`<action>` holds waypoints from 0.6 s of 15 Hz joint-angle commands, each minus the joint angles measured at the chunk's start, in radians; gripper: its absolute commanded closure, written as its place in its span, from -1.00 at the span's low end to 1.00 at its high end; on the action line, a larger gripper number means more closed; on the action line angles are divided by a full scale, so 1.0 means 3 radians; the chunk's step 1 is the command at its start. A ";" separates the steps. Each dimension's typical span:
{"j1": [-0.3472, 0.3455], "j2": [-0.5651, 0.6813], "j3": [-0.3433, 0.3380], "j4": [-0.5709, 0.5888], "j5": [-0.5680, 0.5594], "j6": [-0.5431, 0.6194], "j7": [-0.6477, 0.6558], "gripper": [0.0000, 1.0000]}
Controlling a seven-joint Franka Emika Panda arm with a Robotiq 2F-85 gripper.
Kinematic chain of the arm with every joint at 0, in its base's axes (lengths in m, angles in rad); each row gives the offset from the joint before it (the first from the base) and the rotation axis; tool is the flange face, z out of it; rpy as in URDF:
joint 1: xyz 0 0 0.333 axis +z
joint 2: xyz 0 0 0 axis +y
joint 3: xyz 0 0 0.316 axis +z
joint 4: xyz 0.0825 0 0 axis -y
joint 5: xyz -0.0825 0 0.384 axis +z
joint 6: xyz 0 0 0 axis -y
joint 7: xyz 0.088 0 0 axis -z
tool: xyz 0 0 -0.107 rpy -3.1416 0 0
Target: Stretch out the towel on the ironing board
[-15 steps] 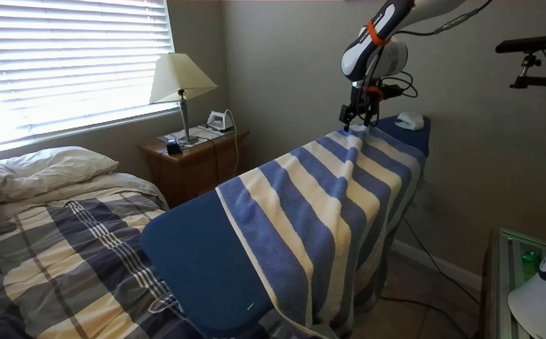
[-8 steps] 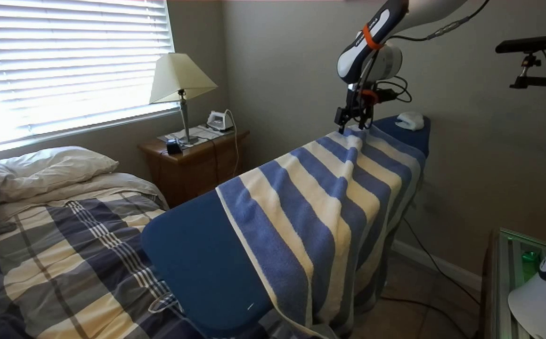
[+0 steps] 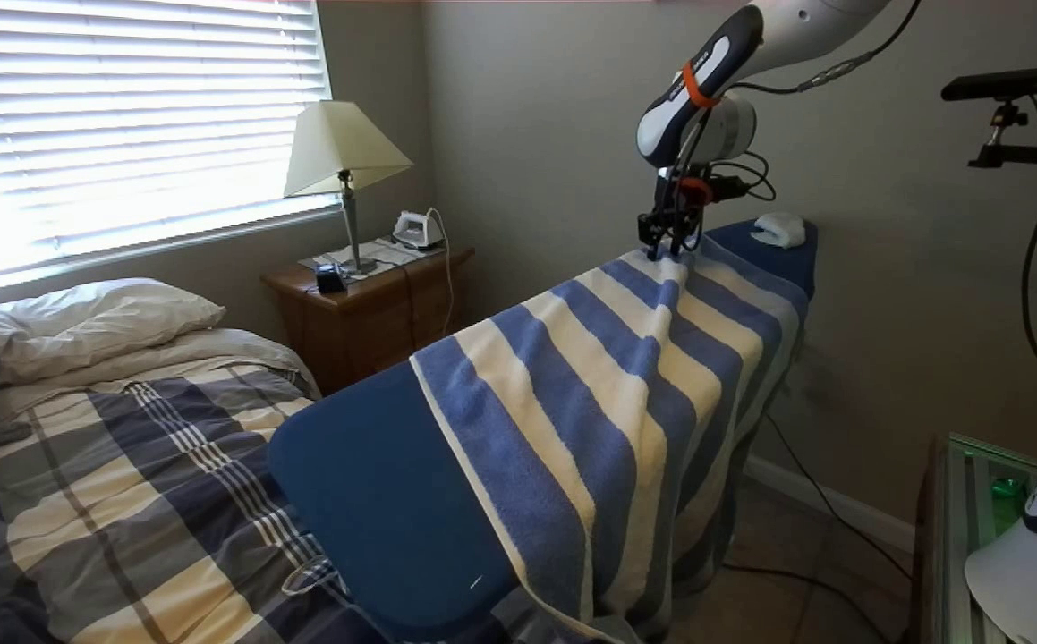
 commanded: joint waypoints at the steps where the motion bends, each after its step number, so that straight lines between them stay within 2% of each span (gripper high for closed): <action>1: -0.0099 0.0122 0.0092 0.0196 0.0113 -0.0043 -0.0064 0.47; 4: -0.0110 0.0156 0.0097 0.0230 0.0104 0.0035 -0.0073 0.87; 5: -0.0116 0.0163 0.0100 0.0244 0.0104 0.0051 -0.0078 0.96; 9: -0.0174 0.0230 0.0147 0.0384 0.0144 0.0141 -0.0132 0.98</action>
